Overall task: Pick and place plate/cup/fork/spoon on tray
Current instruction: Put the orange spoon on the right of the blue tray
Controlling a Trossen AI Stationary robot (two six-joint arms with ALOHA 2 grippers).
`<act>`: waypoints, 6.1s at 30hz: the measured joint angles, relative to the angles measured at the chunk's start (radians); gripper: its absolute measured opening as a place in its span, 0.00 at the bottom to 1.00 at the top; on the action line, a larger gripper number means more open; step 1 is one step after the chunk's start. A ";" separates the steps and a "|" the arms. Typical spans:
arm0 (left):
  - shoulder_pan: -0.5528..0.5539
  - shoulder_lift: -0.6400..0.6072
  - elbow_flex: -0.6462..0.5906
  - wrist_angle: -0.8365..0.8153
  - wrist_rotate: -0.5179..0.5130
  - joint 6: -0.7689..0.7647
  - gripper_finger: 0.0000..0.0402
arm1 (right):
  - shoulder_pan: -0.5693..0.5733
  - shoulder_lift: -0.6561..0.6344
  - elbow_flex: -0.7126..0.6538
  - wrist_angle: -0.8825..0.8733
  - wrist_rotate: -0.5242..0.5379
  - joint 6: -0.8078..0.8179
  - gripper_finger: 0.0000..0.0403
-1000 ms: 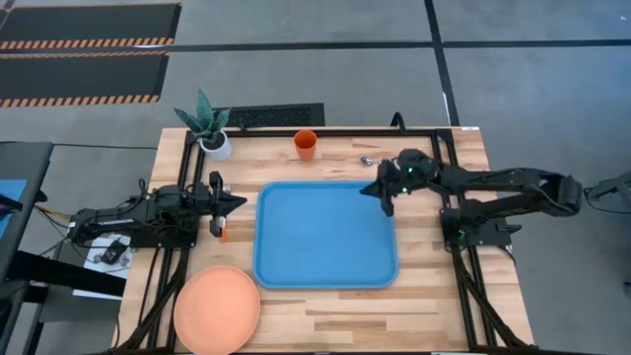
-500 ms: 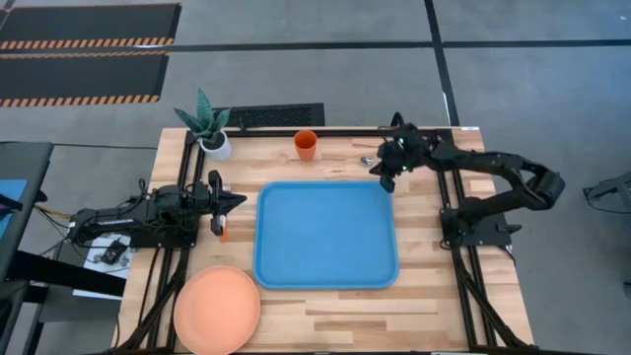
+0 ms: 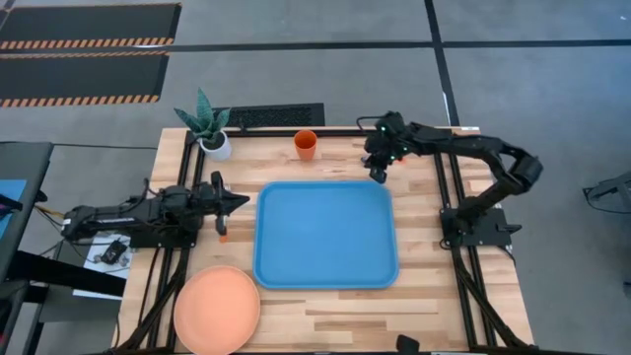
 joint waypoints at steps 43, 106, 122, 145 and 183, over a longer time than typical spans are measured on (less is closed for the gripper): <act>0.001 0.108 0.000 0.017 -0.076 -0.016 0.00 | -0.111 0.348 0.245 -0.291 0.246 -0.272 0.43; 0.001 0.108 0.000 0.017 -0.074 -0.023 0.00 | 0.445 -0.154 0.024 -0.571 0.270 1.481 0.01; 0.001 0.108 0.000 0.011 -0.048 -0.047 0.00 | 0.722 0.041 0.024 -0.507 0.352 1.877 0.02; 0.001 0.108 0.000 0.012 -0.053 -0.047 0.00 | 0.656 0.153 0.025 -0.437 0.297 1.736 0.02; 0.001 0.108 0.000 0.012 -0.052 -0.047 0.00 | 0.671 0.153 0.025 -0.442 0.322 1.763 0.11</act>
